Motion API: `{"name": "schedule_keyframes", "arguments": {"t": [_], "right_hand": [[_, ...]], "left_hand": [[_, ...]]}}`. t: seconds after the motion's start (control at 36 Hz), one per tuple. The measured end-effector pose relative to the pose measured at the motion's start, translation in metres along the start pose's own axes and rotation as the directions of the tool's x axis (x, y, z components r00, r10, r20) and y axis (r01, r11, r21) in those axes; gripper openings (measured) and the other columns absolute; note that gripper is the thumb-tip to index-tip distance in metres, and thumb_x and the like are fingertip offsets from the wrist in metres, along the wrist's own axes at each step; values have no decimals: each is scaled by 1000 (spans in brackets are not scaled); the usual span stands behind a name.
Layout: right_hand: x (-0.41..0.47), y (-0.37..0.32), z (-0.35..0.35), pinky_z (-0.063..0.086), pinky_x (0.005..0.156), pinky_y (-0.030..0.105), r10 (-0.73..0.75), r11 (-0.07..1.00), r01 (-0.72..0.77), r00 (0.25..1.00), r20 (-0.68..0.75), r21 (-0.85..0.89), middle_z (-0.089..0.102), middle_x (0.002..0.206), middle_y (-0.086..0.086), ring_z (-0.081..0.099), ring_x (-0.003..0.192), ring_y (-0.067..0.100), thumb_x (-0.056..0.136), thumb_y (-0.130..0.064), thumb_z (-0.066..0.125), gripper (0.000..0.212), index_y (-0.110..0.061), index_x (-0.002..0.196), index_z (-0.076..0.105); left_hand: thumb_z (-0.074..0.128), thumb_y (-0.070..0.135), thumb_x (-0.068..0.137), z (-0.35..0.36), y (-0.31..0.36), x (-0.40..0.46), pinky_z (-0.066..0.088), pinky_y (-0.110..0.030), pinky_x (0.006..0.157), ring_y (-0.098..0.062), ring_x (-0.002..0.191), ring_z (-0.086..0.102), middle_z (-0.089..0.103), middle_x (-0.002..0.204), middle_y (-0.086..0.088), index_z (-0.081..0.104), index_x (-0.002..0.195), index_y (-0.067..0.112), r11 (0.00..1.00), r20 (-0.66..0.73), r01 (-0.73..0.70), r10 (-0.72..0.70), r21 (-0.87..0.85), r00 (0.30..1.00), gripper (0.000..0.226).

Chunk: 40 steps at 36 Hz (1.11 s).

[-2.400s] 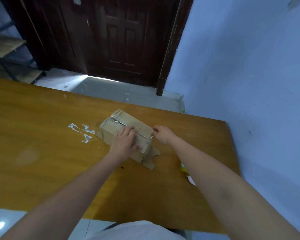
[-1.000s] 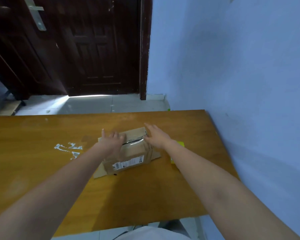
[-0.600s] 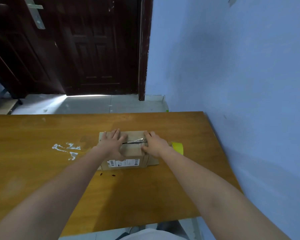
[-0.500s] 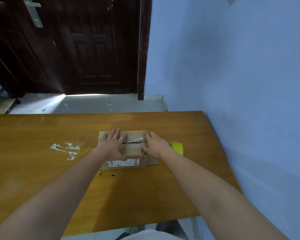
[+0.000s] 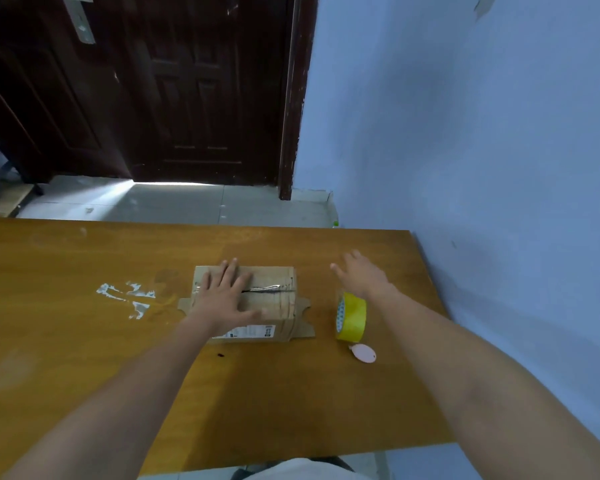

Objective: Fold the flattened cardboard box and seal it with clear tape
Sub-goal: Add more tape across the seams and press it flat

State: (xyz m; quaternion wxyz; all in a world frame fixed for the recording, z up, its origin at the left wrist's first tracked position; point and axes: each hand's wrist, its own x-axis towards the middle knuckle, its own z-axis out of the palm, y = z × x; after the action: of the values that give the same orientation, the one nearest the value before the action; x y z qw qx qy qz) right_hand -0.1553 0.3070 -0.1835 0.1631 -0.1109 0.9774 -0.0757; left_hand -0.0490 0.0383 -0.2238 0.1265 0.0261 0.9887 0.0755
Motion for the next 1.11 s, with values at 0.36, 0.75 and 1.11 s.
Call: {"name": "schedule_keyframes", "arguments": {"t": [0.36,0.75,1.11], "right_hand": [[19,79,30,42,86,32,210,936,-283,928,308,212,57,125,17,54,113,31,98,-36,40,44,-3,122,56],[38,90,58,42,70,33,239,683,-523,819,521,509,57,89,7,54,83,24,99,-32,42,29,-7,111,53],[50,79,57,32,52,26,238,564,-703,640,730,433,45,71,4,43,59,16,101,-36,32,42,-13,68,44]], "left_hand": [[31,39,97,-19,138,64,35,-35,97,-26,121,43,49,129,-8,50,122,8,965,-177,-185,153,-187,972,43],[38,48,97,28,202,121,42,-35,62,-26,79,56,58,100,-13,47,123,0,759,403,397,-193,-517,895,56],[46,32,100,39,202,122,37,-33,94,-31,129,39,32,148,-14,21,146,3,288,565,581,-146,-761,812,60]]}}
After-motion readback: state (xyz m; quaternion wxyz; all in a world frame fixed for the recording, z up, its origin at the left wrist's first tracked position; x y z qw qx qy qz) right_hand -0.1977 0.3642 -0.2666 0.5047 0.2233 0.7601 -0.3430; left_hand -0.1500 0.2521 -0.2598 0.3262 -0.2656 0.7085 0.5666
